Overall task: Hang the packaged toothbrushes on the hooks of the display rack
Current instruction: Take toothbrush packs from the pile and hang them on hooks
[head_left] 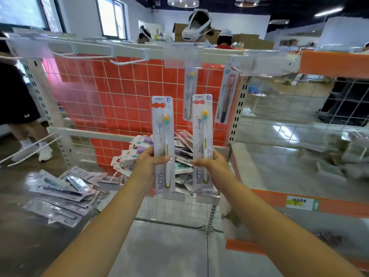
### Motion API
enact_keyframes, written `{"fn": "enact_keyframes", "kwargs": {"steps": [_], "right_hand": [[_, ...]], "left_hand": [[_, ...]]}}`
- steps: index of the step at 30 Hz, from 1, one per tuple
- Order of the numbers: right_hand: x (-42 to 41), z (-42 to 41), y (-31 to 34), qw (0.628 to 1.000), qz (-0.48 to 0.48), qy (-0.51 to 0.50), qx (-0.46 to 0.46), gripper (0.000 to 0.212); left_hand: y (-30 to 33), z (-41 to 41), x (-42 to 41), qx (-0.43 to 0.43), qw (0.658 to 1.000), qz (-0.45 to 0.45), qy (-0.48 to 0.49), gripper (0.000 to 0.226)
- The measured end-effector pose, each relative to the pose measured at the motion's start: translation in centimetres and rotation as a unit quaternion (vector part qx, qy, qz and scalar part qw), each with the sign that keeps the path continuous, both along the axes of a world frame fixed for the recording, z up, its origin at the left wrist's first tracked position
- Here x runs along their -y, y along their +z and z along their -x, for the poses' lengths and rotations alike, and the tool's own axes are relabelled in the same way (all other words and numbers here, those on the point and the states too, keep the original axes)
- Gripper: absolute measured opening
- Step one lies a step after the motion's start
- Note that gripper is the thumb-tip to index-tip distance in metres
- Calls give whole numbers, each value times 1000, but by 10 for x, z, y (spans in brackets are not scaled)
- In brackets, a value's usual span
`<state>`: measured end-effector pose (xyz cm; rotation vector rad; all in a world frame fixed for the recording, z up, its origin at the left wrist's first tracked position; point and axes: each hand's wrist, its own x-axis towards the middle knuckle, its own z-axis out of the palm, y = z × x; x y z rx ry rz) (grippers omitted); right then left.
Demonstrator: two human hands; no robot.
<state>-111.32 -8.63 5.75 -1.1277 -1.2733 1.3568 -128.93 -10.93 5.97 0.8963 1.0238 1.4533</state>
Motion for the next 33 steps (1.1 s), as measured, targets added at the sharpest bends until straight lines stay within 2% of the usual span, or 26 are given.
{"fn": "enact_keyframes", "kwargs": {"steps": [9, 16, 33], "right_hand": [[-15, 32, 30, 997, -28, -69, -28, 31], [-26, 50, 62, 996, -44, -76, -30, 30], [-36, 67, 64, 988, -16, -151, -14, 34]], "left_hand": [[8, 21, -23, 32, 998, -20, -41, 17], [4, 36, -33, 46, 996, -10, -73, 13], [4, 58, -52, 48, 993, 3, -104, 15]]}}
